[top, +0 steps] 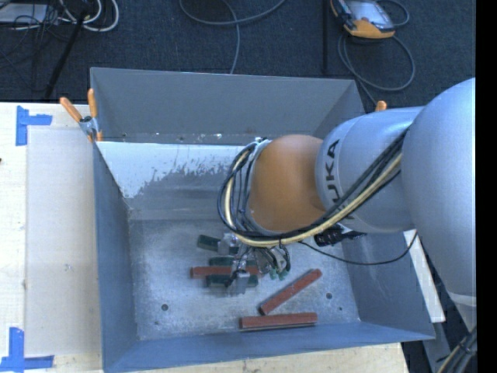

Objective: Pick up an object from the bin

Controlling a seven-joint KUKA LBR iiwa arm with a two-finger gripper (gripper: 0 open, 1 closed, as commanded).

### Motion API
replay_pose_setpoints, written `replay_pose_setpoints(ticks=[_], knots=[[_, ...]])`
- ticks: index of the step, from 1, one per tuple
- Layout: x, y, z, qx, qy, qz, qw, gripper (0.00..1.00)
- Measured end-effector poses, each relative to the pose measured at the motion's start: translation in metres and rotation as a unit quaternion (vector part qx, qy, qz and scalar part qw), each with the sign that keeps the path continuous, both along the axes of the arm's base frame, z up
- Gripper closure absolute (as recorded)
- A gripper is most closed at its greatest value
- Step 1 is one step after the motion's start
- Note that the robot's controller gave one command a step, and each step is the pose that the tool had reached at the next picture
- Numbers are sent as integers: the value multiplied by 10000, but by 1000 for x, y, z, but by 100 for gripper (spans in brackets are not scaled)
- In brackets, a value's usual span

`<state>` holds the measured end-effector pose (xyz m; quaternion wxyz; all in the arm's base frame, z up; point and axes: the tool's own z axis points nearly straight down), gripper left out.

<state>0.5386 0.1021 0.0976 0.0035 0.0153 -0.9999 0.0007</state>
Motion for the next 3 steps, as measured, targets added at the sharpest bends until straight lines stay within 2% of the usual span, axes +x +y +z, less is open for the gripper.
replay_pose_setpoints(ticks=[1,3], knots=[[3,1,16,8,-39,-2,10000,100],[2,0,31,8,-31,-7,10000,100]])
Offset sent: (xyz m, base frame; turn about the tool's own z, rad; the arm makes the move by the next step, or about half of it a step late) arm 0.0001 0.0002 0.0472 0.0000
